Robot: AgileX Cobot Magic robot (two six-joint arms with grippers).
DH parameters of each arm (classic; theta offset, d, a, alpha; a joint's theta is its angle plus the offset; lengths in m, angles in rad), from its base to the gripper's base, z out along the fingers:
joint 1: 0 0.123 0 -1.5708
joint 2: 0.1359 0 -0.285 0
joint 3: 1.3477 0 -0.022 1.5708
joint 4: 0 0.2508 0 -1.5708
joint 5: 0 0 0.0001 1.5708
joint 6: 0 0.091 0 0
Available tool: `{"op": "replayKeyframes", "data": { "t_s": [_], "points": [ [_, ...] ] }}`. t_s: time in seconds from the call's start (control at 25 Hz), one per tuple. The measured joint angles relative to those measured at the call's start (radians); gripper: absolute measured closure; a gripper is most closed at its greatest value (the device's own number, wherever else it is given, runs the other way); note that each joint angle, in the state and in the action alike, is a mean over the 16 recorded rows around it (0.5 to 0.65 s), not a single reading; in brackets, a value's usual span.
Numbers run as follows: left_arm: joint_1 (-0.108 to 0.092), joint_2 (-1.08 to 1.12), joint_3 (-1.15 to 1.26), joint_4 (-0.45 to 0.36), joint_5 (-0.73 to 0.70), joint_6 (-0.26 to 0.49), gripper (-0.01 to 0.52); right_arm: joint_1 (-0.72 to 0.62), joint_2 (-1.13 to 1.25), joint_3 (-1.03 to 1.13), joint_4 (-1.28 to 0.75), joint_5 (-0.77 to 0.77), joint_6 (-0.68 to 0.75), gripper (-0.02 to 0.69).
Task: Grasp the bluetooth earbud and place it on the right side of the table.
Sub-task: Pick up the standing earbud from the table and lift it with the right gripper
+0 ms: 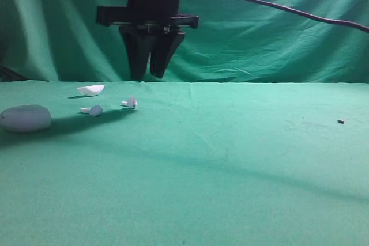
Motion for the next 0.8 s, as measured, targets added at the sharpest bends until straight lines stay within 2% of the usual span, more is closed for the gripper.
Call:
{"op": "replayKeyframes", "data": {
  "t_s": [0.48,0.6,0.8],
  "points": [
    [0.000,0.000,0.000,0.000,0.000,0.000,0.514,0.000,0.051,-0.008,0.025,-0.037,0.003,0.269],
    [0.000,0.000,0.000,0.000,0.000,0.000,0.514,0.001,0.058,-0.009,0.033,-0.040,0.003,0.303],
    [0.000,0.000,0.000,0.000,0.000,0.000,0.514,0.002,0.064,-0.010,0.046,-0.041,0.003,0.401]
  ]
}}
